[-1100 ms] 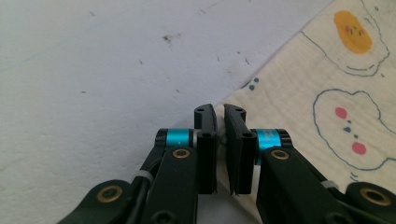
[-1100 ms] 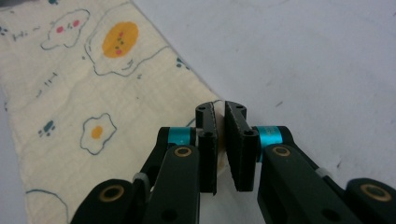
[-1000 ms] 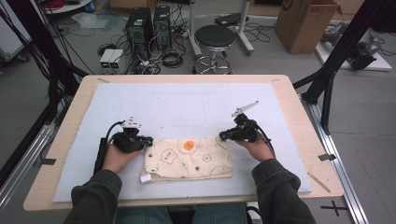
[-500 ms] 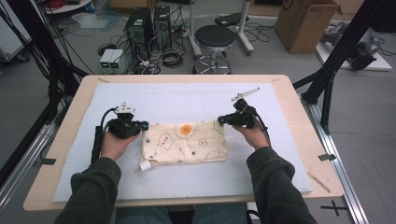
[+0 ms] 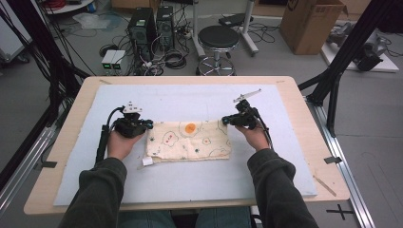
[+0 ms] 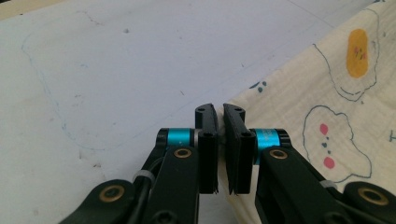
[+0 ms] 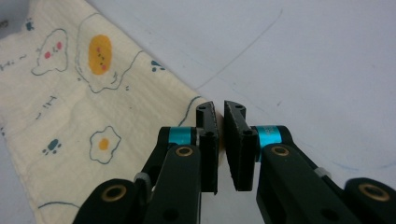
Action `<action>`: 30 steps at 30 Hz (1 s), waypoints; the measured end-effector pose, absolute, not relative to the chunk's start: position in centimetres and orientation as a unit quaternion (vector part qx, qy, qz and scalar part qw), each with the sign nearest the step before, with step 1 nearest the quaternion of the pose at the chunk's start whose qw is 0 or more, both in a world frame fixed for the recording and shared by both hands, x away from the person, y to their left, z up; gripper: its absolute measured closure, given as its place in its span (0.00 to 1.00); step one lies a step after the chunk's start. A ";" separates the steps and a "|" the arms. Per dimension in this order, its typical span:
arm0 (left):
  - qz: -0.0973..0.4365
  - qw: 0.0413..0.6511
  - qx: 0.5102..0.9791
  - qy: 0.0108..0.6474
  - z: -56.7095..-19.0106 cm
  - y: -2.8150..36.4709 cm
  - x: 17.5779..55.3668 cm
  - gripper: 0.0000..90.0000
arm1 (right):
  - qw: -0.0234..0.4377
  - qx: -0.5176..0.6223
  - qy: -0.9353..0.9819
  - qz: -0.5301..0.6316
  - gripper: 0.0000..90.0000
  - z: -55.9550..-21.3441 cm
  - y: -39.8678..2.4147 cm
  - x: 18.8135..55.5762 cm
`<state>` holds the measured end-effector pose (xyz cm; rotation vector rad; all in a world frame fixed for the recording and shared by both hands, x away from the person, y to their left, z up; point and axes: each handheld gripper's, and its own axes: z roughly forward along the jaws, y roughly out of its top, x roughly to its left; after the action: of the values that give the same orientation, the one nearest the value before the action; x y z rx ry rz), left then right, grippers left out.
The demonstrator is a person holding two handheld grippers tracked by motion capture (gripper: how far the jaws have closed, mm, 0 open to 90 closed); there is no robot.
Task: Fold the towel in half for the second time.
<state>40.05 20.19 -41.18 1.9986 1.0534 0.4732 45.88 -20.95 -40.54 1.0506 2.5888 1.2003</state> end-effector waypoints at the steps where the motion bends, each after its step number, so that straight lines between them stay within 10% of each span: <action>1: 0.189 0.407 0.791 0.415 -41.2 20.3 40.0 0.93 | 0.053 0.340 0.850 0.398 0.94 -40.5 -21.0 45.8; 30: 0.190 0.454 0.779 0.390 -41.9 20.9 36.3 0.93 | 0.036 0.327 0.836 0.440 0.93 -40.9 -21.9 42.8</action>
<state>36.28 20.86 -41.87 1.9223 0.9624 0.4678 42.84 -21.93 -40.92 1.0035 2.5676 1.3499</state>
